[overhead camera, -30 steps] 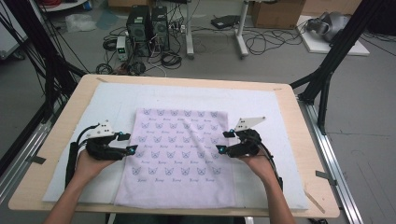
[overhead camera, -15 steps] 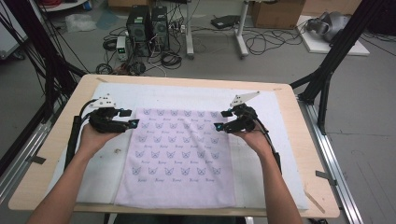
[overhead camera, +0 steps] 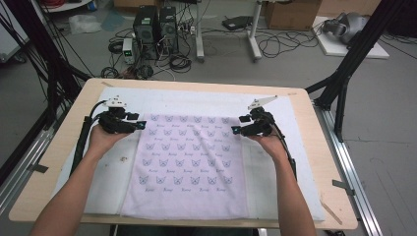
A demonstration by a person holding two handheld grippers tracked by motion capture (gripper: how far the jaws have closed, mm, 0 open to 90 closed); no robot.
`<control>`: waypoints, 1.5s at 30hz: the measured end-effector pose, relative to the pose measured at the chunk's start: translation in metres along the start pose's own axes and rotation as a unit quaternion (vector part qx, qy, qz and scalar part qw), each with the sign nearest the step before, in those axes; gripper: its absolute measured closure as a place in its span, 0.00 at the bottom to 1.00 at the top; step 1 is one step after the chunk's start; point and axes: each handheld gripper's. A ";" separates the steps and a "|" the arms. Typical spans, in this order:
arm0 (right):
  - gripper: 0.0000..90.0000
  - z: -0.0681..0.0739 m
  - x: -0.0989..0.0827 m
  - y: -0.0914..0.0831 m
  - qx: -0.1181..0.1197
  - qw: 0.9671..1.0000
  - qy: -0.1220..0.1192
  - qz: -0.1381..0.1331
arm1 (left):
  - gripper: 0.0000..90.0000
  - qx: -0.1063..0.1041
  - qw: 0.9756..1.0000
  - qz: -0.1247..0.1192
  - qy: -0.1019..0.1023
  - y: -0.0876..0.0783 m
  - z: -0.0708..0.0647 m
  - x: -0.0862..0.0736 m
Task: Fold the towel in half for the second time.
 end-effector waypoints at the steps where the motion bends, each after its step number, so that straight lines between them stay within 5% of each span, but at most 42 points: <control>1: 0.39 -0.001 -0.001 0.000 0.000 1.000 0.000 -0.001 | 0.53 -0.002 1.000 0.002 -0.002 0.001 0.001 0.000; 5: 0.41 0.001 0.000 -0.010 -0.005 1.000 -0.008 -0.006 | 0.54 0.003 1.000 -0.004 0.000 -0.001 0.001 0.001; 8: 0.38 0.002 0.015 -0.022 -0.015 1.000 -0.007 0.022 | 0.55 0.005 1.000 -0.015 -0.008 -0.006 0.002 0.005; 13: 0.39 0.005 0.035 -0.031 -0.025 0.999 -0.027 0.014 | 0.55 0.003 1.000 -0.022 0.004 -0.008 0.002 0.021; 19: 0.43 -0.004 0.024 -0.014 -0.024 0.999 -0.018 0.026 | 0.55 0.001 1.000 0.016 -0.016 0.012 0.012 0.011; 26: 0.46 -0.018 0.001 0.004 -0.033 0.999 0.012 0.012 | 0.57 0.012 0.999 0.023 -0.033 0.030 0.013 0.001; 34: 0.46 -0.028 -0.008 0.023 -0.050 0.998 0.039 0.028 | 0.51 0.044 0.996 0.068 -0.049 0.047 0.015 -0.008; 36: 0.47 -0.032 -0.010 0.026 -0.052 0.997 0.048 0.028 | 0.57 0.040 0.995 0.069 -0.054 0.050 0.016 -0.010; 39: 0.54 -0.034 -0.013 0.033 -0.043 0.997 0.057 0.038 | 0.74 0.032 0.996 0.061 -0.059 0.050 0.018 -0.011; 42: 0.81 -0.034 -0.014 0.034 -0.023 0.998 0.061 0.026 | 0.92 0.024 0.996 0.057 -0.058 0.050 0.017 -0.010; 45: 0.95 -0.032 -0.011 0.031 -0.008 0.998 0.054 0.024 | 0.95 0.020 0.997 0.046 -0.056 0.046 0.018 -0.009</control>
Point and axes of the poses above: each handheld gripper's, and its own axes: y roughly forward along the jaws, x roughly out of its top, z roughly to its left, and after that the axes turned 7 degrees about x, right-handed
